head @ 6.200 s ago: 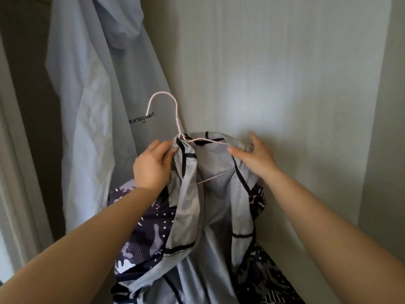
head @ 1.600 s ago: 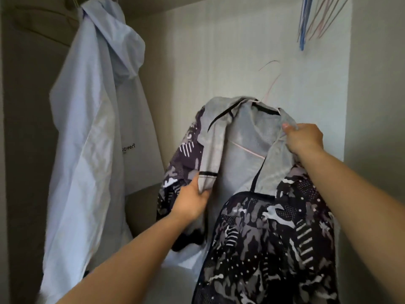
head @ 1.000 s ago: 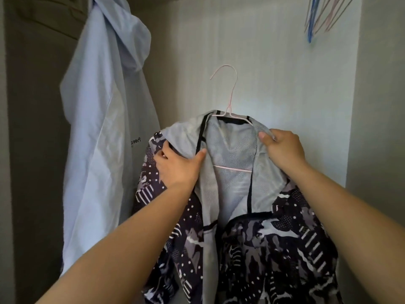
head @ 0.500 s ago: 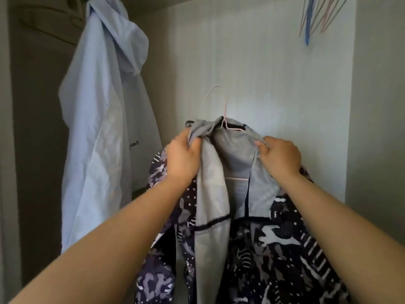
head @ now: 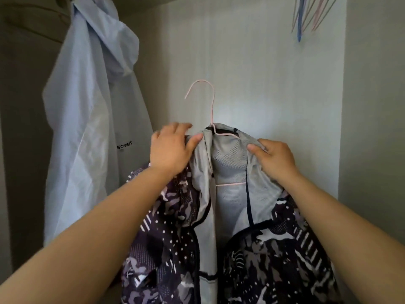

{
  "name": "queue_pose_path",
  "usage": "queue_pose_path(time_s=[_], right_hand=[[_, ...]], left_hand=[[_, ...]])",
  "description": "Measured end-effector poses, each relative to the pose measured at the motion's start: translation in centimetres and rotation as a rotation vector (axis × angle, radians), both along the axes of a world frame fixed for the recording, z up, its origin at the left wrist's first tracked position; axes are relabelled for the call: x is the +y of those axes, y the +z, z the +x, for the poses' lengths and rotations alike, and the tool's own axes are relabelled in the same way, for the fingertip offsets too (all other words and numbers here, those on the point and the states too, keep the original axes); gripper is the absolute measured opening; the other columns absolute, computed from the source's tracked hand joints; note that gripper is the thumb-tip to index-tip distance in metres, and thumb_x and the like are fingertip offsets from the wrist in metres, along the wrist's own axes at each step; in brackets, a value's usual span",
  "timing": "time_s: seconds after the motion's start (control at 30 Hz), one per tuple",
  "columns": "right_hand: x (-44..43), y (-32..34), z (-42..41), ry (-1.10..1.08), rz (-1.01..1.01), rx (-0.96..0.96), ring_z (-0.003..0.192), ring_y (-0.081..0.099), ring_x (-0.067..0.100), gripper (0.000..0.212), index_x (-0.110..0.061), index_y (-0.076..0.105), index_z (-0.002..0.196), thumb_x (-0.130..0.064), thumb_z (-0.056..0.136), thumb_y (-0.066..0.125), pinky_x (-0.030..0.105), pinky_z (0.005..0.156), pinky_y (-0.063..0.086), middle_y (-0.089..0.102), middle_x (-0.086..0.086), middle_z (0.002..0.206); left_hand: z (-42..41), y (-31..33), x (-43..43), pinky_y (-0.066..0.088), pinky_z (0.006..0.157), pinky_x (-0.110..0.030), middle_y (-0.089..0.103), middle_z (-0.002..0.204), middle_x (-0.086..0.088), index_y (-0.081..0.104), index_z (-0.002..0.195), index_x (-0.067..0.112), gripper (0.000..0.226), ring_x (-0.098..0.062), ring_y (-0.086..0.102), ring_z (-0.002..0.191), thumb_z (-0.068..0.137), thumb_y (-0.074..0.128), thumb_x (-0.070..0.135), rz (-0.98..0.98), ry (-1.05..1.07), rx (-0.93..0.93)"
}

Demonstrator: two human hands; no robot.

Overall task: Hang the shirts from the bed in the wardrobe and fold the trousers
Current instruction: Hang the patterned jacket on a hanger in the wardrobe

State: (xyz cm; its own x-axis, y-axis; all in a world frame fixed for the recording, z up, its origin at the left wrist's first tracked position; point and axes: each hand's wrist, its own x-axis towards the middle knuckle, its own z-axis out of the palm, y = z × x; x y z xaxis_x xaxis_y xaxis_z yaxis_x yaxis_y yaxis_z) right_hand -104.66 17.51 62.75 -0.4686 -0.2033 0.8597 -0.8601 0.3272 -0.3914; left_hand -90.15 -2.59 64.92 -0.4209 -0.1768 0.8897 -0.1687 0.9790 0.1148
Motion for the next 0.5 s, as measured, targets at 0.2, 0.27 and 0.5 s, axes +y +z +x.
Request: queue_pose_path(time_s=[0.2, 0.27, 0.5], right_hand=[[0.4, 0.6, 0.4, 0.033, 0.162, -0.068, 0.085, 0.050, 0.022, 0.015, -0.020, 0.060, 0.079, -0.031, 0.090, 0.059, 0.032, 0.073, 0.037, 0.053, 0.003, 0.081], [-0.4, 0.0, 1.5, -0.186, 0.094, 0.021, 0.102, 0.045, 0.025, 0.036, -0.020, 0.059, 0.103, -0.045, 0.079, 0.067, 0.036, 0.086, 0.038, 0.052, 0.005, 0.105], [-1.7, -2.8, 1.8, -0.422, 0.193, -0.154, 0.101, 0.055, 0.034, 0.034, -0.001, 0.046, 0.116, -0.016, 0.087, 0.056, 0.036, 0.076, 0.044, 0.056, 0.017, 0.113]], left_hand=[[-0.7, -0.3, -0.9, 0.039, 0.046, -0.024, 0.045, 0.051, 0.005, 0.052, 0.070, 0.011, 0.040, -0.008, 0.049, 0.048, 0.094, 0.052, 0.043, 0.274, -0.369, -0.137], [-1.2, -0.8, -0.9, 0.035, 0.049, -0.026, 0.045, 0.051, 0.006, 0.051, 0.065, 0.018, 0.037, -0.009, 0.046, 0.053, 0.093, 0.053, 0.041, 0.302, -0.296, -0.054], [-1.2, -1.1, -0.6, 0.036, 0.052, -0.027, 0.059, 0.065, 0.001, 0.065, 0.086, 0.024, 0.023, -0.023, 0.057, 0.069, 0.094, 0.050, 0.041, 0.349, -0.191, 0.112]])
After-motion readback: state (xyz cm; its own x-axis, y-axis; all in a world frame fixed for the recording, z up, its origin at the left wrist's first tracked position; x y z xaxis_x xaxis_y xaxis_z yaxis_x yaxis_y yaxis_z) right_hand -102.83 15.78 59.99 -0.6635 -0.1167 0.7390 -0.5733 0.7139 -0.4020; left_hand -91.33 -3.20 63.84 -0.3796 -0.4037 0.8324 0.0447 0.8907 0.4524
